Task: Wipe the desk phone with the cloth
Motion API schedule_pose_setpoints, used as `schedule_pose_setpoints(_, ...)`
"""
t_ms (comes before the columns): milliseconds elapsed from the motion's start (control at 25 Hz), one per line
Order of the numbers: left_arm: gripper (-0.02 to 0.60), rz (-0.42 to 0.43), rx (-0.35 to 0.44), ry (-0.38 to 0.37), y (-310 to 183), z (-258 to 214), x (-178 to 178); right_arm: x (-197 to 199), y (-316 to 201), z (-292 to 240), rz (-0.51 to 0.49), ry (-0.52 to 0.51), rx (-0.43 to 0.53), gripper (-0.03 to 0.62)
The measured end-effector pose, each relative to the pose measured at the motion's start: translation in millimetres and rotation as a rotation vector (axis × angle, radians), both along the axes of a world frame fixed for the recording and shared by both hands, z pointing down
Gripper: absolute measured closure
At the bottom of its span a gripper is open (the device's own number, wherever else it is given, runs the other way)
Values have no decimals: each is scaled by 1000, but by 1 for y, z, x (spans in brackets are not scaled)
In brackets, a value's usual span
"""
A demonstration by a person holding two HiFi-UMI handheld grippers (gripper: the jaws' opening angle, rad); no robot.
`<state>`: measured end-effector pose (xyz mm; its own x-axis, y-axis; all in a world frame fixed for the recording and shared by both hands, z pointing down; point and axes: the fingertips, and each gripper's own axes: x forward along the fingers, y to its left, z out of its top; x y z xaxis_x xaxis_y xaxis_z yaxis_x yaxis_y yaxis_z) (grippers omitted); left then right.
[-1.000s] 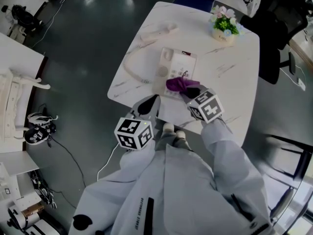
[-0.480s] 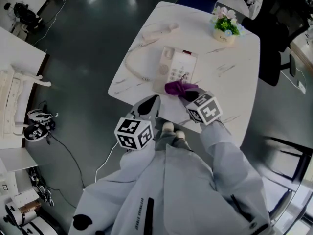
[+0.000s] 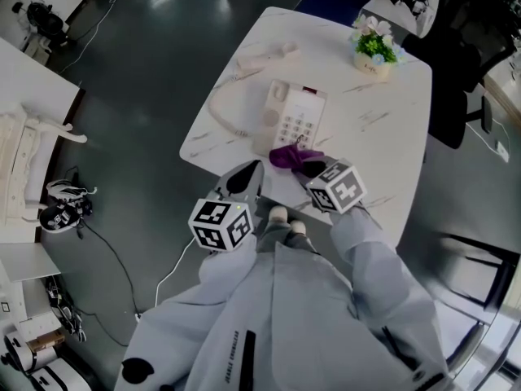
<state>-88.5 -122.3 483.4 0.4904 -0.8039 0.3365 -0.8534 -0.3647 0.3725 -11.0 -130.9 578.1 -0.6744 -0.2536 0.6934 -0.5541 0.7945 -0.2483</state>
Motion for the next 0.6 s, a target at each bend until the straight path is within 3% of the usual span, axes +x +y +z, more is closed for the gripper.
schedule_pose_setpoints(160,584,-17,14,-3,1,-4,-1,-1,5,-2,-10,-37,-18,554)
schedule_pose_setpoints(320,583,-42,30,-9,2,-11,-1,-1,8,-16,14,-155,-47,554)
schedule_pose_setpoints(600,584,-72,64,-8,-2,-18,0,9,-3,-48,103,-300,57,554)
